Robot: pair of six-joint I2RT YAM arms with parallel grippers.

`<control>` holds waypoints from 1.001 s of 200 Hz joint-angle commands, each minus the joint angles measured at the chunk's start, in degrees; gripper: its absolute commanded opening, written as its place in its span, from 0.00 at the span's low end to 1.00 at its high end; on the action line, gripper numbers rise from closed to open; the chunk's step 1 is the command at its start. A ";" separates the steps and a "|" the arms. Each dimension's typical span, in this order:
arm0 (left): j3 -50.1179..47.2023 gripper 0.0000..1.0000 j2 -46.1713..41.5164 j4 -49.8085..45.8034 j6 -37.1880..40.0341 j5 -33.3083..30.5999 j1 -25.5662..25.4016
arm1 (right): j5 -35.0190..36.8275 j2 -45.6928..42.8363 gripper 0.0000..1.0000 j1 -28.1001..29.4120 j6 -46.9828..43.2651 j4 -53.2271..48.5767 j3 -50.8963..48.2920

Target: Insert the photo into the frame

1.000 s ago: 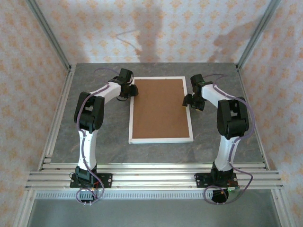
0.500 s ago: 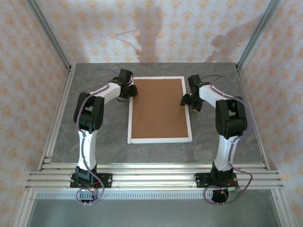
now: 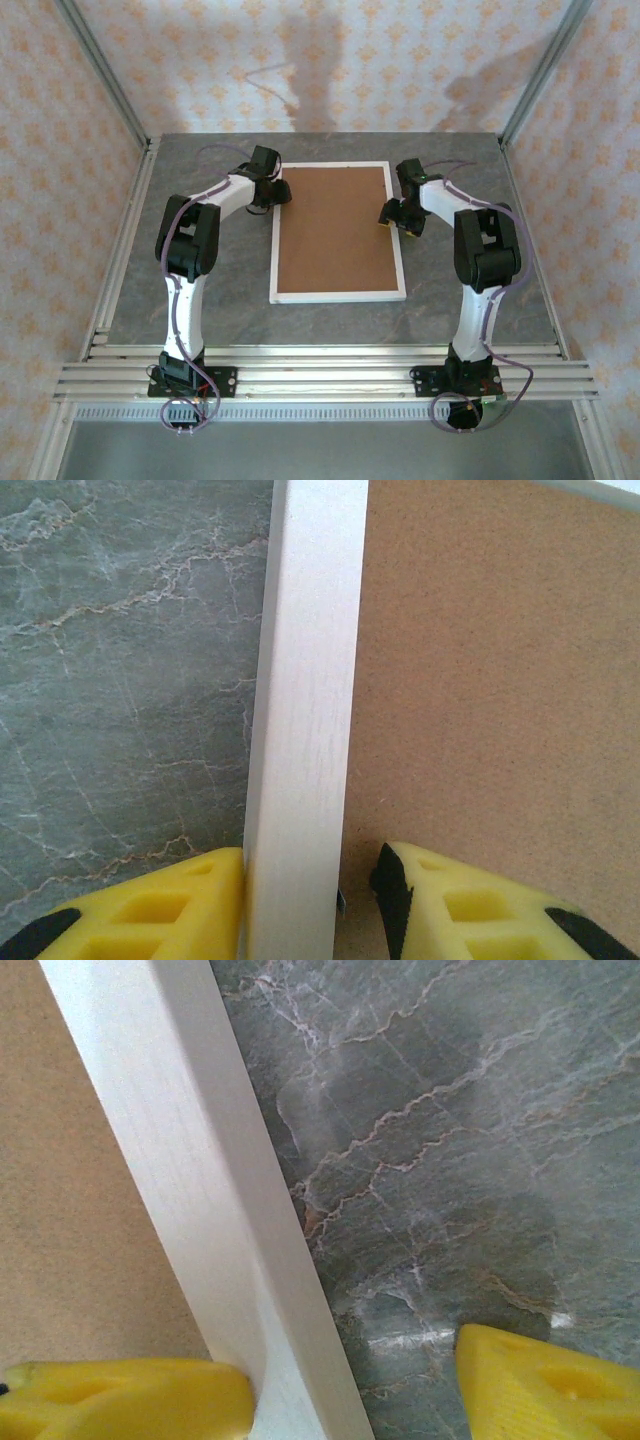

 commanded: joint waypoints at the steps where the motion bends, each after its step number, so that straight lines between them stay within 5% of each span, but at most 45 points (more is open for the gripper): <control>1: -1.97 0.40 0.26 -3.96 -0.65 2.99 -2.04 | -5.96 8.20 0.70 4.94 0.57 2.67 -3.07; 200: -2.93 0.40 -0.34 -3.69 -0.37 1.99 -1.99 | -5.99 7.56 0.72 7.92 -1.64 0.75 0.13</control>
